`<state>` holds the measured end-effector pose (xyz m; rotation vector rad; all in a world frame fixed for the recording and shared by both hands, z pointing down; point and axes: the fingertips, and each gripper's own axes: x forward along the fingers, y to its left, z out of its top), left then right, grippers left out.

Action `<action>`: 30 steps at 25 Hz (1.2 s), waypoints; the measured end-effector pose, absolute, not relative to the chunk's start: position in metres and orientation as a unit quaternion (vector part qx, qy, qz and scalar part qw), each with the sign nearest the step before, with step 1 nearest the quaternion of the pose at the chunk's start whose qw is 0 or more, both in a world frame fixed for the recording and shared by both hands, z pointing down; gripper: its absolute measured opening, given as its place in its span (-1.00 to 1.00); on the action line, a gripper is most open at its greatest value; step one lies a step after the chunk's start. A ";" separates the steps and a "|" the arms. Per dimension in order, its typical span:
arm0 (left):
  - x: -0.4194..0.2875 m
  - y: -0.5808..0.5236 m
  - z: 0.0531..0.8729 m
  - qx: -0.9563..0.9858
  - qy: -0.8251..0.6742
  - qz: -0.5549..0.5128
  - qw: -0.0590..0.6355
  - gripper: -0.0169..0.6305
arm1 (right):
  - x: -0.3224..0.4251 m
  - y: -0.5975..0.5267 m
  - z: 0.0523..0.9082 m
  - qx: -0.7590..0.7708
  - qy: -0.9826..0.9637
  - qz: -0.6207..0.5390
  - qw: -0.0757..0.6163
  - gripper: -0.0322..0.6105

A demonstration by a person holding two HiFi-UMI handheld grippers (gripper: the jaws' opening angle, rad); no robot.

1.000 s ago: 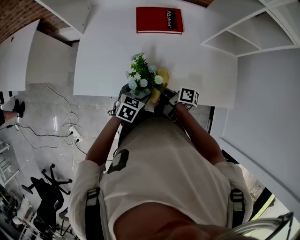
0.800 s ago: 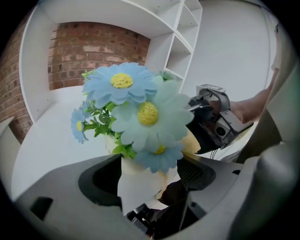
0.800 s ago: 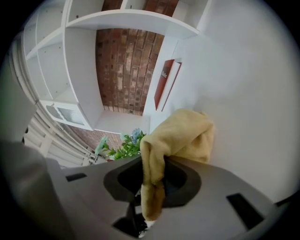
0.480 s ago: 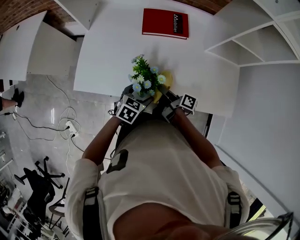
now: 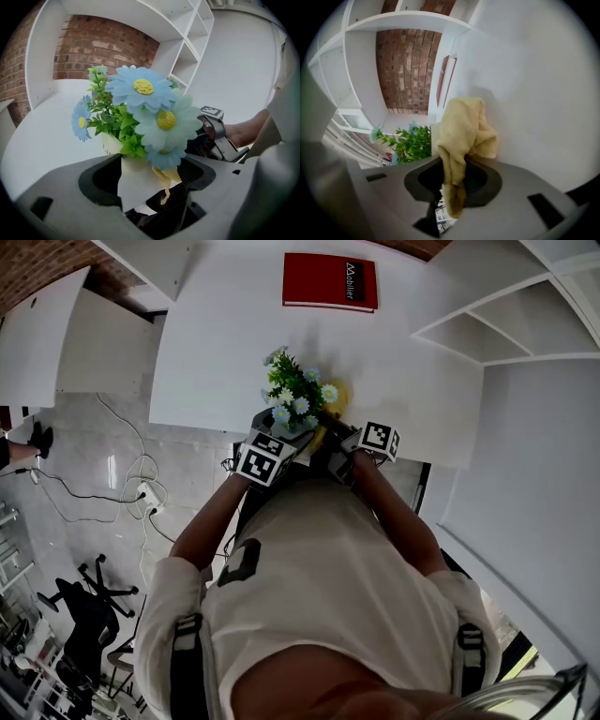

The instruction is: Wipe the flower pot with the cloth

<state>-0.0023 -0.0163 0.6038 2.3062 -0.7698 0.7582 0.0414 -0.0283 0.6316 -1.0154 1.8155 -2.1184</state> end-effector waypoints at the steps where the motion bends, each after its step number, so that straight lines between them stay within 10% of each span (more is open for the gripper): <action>1: 0.002 -0.014 0.603 0.869 -0.281 0.284 0.292 0.19 | 0.044 -0.032 0.622 -0.342 0.612 -0.706 0.096 -0.66; 22: -0.030 -0.068 0.626 0.900 -0.181 0.381 0.111 0.19 | 0.056 -0.056 0.649 -0.369 0.630 -0.681 0.059 -0.62; 30: -0.021 -0.070 0.625 0.891 -0.243 0.358 0.141 0.19 | 0.059 -0.058 0.636 -0.371 0.626 -0.681 0.076 -0.62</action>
